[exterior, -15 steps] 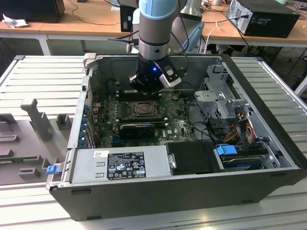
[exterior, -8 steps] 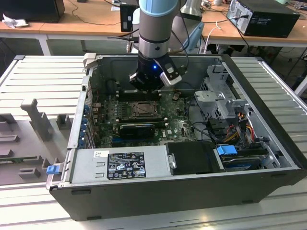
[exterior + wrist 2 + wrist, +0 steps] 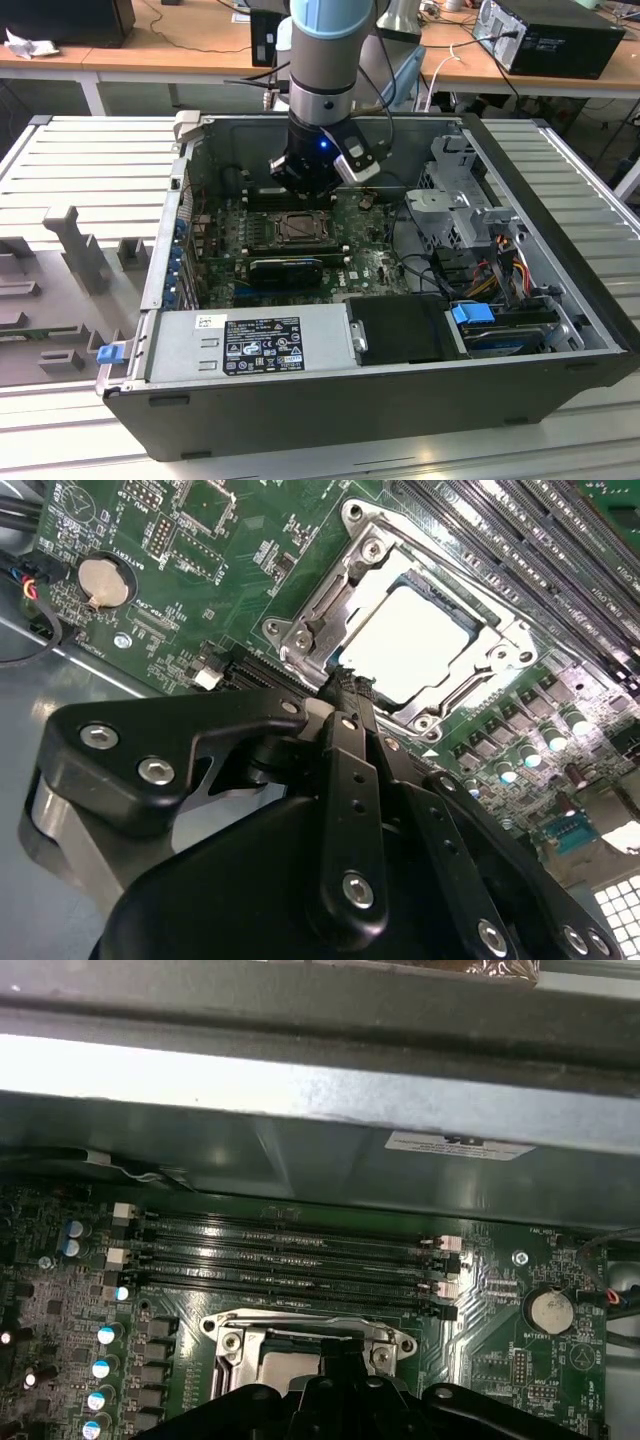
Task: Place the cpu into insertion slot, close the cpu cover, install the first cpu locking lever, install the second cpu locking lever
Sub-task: 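Install the second cpu locking lever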
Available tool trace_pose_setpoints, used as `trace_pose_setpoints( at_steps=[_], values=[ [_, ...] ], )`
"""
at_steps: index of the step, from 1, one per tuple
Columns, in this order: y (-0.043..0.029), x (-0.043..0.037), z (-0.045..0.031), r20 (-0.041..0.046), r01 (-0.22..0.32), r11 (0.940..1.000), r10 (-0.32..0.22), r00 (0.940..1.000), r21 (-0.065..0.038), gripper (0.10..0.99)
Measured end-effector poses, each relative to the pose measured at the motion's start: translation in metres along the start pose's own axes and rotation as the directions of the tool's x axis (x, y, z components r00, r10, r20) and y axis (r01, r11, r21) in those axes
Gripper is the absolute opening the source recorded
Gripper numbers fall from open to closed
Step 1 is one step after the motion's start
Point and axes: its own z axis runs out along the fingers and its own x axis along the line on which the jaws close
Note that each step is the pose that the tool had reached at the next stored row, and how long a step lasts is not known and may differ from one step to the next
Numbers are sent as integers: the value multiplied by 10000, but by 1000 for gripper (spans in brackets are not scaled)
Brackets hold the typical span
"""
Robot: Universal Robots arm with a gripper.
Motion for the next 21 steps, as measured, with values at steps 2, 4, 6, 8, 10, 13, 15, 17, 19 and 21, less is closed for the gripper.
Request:
trace_pose_setpoints(
  at_steps=[2,4,6,8,10,13,15,17,19,21],
  values=[
    [-1,0,-9,-3,2,10000,-2,10000,4,106],
    [1,0,-30,-1,1,10000,-1,10000,2,106],
    [6,-1,-66,-1,1,10000,-1,10000,1,106],
    [6,-1,-92,1,3,10000,-3,10000,-2,106],
    [-4,0,-95,-1,2,10000,-2,10000,0,106],
    [-30,3,-98,-1,2,10000,-2,10000,1,106],
    [-49,5,-100,-1,2,10000,-2,10000,1,106],
    [-61,6,-101,0,2,10000,-2,10000,-1,106],
    [-63,6,-106,-2,0,10000,0,10000,3,106],
    [-62,6,-118,-1,2,10000,-2,10000,2,106]
  ],
)
